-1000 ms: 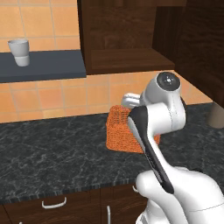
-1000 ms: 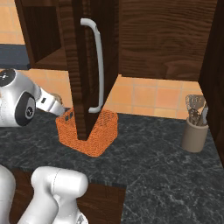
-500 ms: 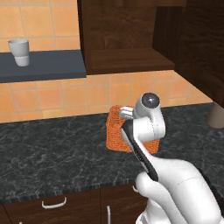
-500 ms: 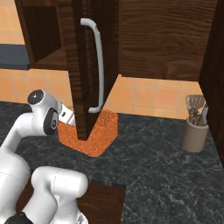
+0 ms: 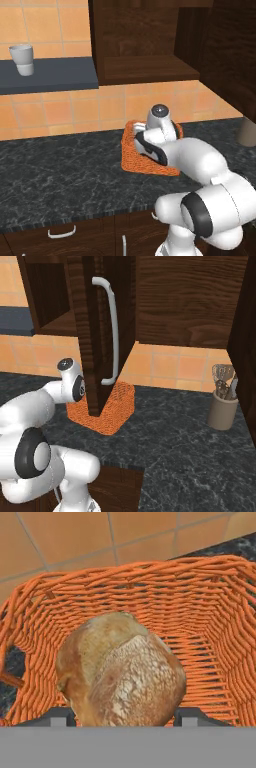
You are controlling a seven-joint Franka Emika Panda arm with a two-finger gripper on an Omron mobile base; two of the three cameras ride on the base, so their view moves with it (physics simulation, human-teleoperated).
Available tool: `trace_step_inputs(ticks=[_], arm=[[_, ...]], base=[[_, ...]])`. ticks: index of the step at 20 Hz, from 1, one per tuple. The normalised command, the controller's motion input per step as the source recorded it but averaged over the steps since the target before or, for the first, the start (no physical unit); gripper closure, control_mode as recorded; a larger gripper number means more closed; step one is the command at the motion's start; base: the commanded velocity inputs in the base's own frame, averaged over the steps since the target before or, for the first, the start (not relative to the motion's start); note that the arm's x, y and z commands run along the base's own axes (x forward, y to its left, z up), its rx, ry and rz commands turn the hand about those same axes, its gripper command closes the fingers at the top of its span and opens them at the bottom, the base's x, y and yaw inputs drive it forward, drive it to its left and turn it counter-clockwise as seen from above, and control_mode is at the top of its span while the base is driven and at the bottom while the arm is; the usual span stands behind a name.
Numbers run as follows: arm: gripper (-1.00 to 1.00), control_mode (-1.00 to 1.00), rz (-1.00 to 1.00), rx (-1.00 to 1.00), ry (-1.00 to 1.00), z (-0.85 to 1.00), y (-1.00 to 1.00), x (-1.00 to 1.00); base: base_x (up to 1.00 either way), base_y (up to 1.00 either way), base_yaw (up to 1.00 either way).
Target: Open the cabinet, pick up the bread from the cabinet and place it in the basket. Then move the basket to the dining counter.
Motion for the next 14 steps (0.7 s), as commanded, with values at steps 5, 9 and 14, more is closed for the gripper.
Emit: trace_step_inputs(ticks=[5,9,14], arm=[[1.0,-1.0,0.0,-0.01,0.01,-0.51,0.0,0.98],[1.0,-1.0,0.0,0.0,0.08,-0.1,-0.03,0.52],[-1.0,-1.0,0.0,-0.01,0.14,-0.19,0.0,0.49]], base=[[0.0,0.0,0.0],[0.0,0.0,0.0],[0.0,0.0,0.0]])
